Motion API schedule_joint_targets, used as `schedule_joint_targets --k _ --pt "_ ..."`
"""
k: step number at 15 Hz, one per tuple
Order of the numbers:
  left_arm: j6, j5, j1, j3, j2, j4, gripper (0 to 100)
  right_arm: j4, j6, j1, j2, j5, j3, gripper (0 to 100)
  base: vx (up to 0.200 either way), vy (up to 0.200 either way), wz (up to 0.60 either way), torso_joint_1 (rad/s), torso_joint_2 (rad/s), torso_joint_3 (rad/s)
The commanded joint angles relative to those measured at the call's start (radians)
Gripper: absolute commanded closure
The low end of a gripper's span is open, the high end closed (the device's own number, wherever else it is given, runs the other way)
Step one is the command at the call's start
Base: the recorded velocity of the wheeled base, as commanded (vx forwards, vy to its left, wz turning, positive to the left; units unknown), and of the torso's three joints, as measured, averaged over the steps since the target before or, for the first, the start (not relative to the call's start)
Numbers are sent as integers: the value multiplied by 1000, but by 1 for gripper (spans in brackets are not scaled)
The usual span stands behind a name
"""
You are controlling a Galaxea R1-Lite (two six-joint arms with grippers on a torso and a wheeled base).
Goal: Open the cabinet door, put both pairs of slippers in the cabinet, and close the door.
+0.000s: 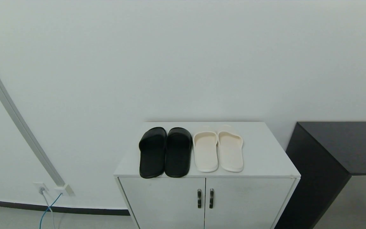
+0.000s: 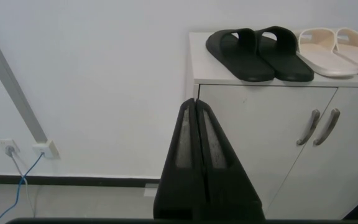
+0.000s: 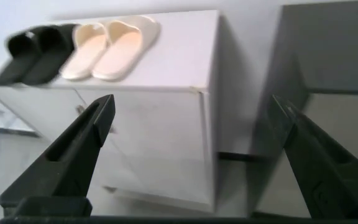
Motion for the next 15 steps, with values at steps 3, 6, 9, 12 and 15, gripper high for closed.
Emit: schedule_joint_targets --k 3,6,9,12,15 --pt "0 -2 1 -1 0 0 100 -150 181 424 435 -277 -162 0 0 0 0 0 0 0" --pt "0 -11 1 -1 1 0 100 -176 201 562 609 -409 -257 0 0 0 0 0 0 0" --pt "0 -12 1 -1 0 0 100 -238 225 611 778 -476 -353 0 0 0 0 0 0 0" --pt "0 -12 1 -1 1 0 100 -261 274 667 906 -562 -430 0 0 0 0 0 0 0" --pt "0 -14 1 -1 0 0 100 -264 288 706 989 -575 -505 0 0 0 0 0 0 0"
